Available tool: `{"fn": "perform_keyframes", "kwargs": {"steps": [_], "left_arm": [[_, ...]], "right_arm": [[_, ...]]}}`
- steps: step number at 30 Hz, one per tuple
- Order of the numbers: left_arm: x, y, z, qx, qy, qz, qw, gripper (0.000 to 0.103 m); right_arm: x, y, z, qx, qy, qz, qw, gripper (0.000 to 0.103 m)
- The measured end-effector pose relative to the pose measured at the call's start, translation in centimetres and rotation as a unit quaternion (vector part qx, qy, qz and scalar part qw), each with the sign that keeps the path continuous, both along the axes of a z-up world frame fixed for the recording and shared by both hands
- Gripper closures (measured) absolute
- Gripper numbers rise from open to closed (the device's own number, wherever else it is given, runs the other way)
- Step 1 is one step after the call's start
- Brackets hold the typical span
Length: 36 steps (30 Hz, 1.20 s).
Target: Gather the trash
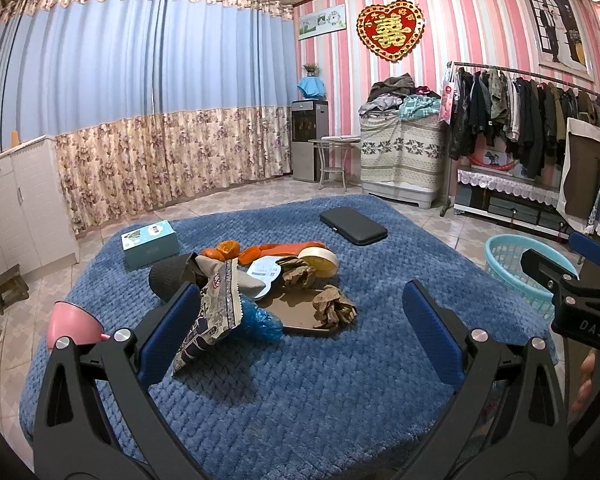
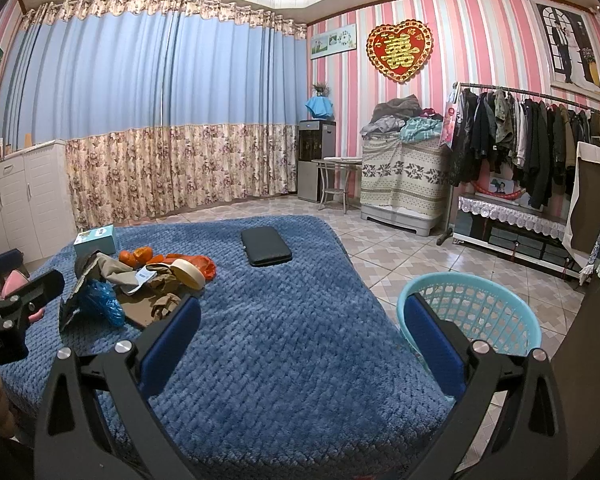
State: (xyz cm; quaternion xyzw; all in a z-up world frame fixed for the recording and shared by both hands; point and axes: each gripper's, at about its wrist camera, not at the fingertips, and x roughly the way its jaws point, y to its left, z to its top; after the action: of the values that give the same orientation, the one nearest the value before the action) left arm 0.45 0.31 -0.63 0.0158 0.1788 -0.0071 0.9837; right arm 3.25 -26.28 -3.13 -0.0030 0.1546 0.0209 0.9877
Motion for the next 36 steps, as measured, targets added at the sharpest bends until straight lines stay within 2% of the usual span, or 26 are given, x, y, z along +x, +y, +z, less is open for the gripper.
{"fn": "perform_keyframes", "kwargs": {"steps": [10,36], "left_arm": [[-0.2,-0.7,-0.2,-0.004,0.006,-0.014,0.9999,0.005],[2.1,1.1,-2.6,0.001,0.044,0.007,0.999,0.005]], "right_arm": [[0.1,-0.2,-0.1,-0.001,-0.001,-0.002,1.0,0.004],[2.5,0.0,-1.3,-0.006,0.028,-0.025,0.999,0.004]]}}
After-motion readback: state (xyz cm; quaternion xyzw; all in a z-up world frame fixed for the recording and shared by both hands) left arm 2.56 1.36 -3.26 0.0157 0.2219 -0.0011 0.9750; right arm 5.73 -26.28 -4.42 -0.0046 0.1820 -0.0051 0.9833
